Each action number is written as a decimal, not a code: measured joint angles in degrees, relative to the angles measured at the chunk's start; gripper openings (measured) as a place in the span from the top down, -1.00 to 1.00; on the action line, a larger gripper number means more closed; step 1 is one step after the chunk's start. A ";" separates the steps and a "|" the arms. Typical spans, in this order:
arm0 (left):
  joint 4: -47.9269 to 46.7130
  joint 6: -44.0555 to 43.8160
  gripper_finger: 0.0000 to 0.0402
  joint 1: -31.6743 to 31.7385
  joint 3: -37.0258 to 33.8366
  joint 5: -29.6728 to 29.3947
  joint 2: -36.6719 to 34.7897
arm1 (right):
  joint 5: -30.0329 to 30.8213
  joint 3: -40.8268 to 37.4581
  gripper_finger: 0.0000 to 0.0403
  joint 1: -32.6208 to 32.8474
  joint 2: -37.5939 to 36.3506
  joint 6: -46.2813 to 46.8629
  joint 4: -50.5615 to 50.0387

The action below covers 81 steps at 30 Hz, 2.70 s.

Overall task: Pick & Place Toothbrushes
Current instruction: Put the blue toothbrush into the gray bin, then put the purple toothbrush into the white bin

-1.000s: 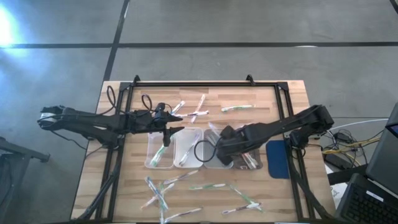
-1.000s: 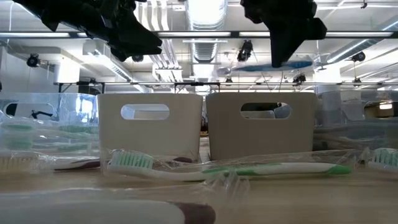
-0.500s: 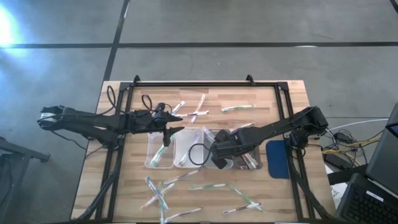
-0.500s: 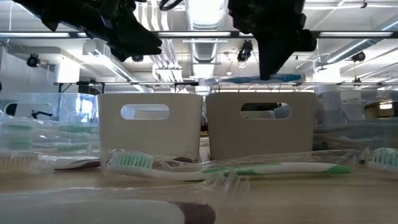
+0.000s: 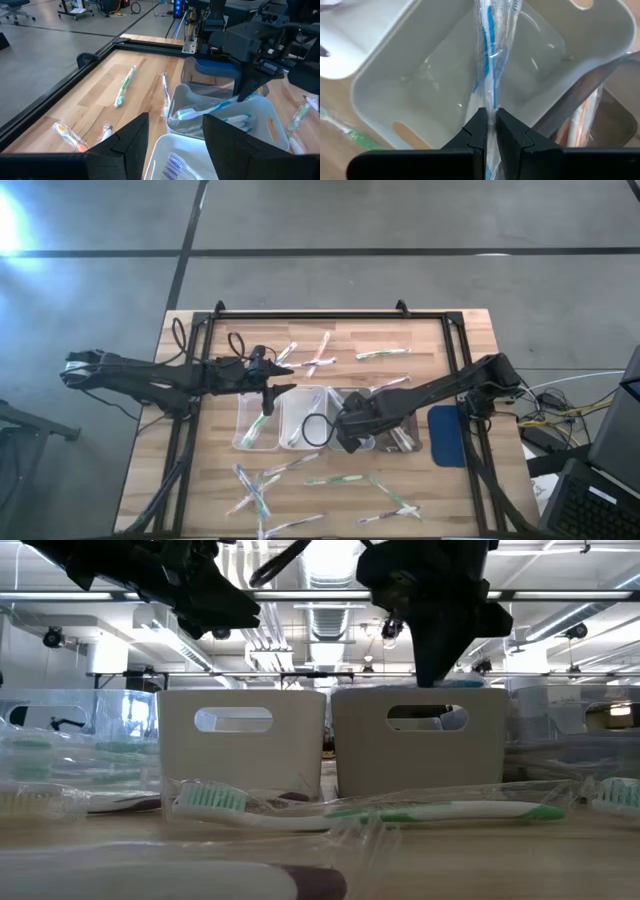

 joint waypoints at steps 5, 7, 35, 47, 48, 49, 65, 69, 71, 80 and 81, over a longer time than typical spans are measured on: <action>0.00 0.00 0.05 0.00 0.00 0.00 0.00 | -0.89 -0.22 0.89 0.00 0.35 0.37 0.07; 0.02 0.00 0.05 0.00 0.00 0.00 0.00 | -0.90 -0.46 0.89 0.00 0.46 0.40 0.09; 0.00 0.00 0.05 -0.01 0.00 0.00 0.00 | -3.53 -10.65 0.89 0.02 0.46 5.08 13.44; 0.00 0.00 0.05 0.00 0.00 0.00 0.00 | -4.27 -12.77 0.88 0.02 0.61 4.24 18.06; 0.00 0.00 0.05 0.00 0.00 0.00 0.00 | -4.31 -12.72 0.86 0.02 0.61 4.07 18.03; 0.00 0.00 0.05 0.00 0.00 0.00 0.00 | -4.30 -12.64 0.84 0.00 0.61 3.75 18.00; -0.02 0.00 0.05 0.00 0.00 0.00 0.00 | -6.58 -10.29 0.33 0.00 -0.52 1.56 17.27; -0.01 0.00 0.05 -0.02 0.00 0.01 0.00 | -6.91 -9.56 0.23 0.02 -0.52 1.60 14.71; 0.00 0.00 0.05 0.00 0.00 0.00 0.00 | -6.89 -8.82 0.19 0.00 -0.52 1.58 12.91; -0.01 -0.01 0.05 -0.02 0.00 0.00 0.00 | -6.83 -4.40 0.09 0.02 -0.55 1.33 7.21; 0.00 0.00 0.05 -0.02 0.00 0.00 0.00 | -6.83 -3.76 0.09 0.02 -0.55 1.32 6.26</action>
